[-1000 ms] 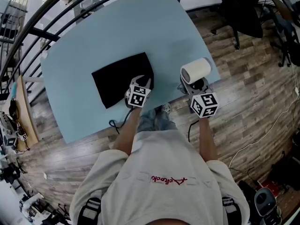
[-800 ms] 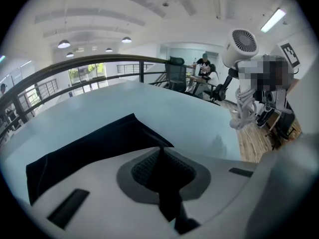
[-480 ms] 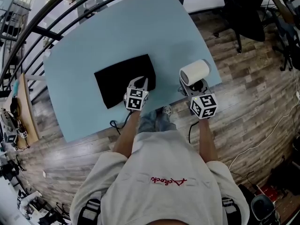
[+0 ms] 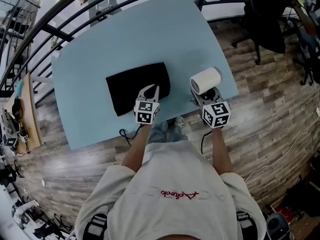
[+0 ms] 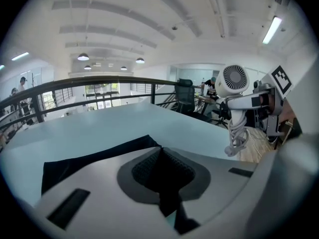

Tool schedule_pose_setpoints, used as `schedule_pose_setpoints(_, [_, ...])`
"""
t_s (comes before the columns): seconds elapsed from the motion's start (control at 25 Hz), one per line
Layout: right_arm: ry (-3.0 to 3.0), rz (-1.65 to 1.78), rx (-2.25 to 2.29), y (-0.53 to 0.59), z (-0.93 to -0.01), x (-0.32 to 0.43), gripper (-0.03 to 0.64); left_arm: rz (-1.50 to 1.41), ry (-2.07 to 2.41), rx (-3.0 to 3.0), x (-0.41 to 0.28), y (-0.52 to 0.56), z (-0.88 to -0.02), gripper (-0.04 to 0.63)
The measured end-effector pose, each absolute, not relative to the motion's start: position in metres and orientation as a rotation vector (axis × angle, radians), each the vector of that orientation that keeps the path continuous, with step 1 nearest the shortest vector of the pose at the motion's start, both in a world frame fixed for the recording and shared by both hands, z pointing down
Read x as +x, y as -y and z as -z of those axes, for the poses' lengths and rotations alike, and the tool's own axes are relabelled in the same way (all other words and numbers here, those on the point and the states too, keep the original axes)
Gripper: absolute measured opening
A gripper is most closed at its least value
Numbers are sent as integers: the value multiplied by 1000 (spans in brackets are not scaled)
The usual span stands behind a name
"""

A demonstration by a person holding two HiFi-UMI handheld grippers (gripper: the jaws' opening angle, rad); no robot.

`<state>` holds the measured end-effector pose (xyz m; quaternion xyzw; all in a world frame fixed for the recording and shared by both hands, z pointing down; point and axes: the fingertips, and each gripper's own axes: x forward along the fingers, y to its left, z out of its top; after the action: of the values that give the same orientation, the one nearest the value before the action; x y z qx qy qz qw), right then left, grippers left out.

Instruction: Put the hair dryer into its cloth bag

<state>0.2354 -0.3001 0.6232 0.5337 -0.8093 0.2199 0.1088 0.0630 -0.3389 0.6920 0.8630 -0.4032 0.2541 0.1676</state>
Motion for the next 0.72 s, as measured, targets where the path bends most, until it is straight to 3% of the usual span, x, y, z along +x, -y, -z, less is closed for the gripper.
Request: schedule_pose_setpoints(0.72, [2355,-532,1311,312,-638,176,201,-498,1167,2493,40,337,-658,18])
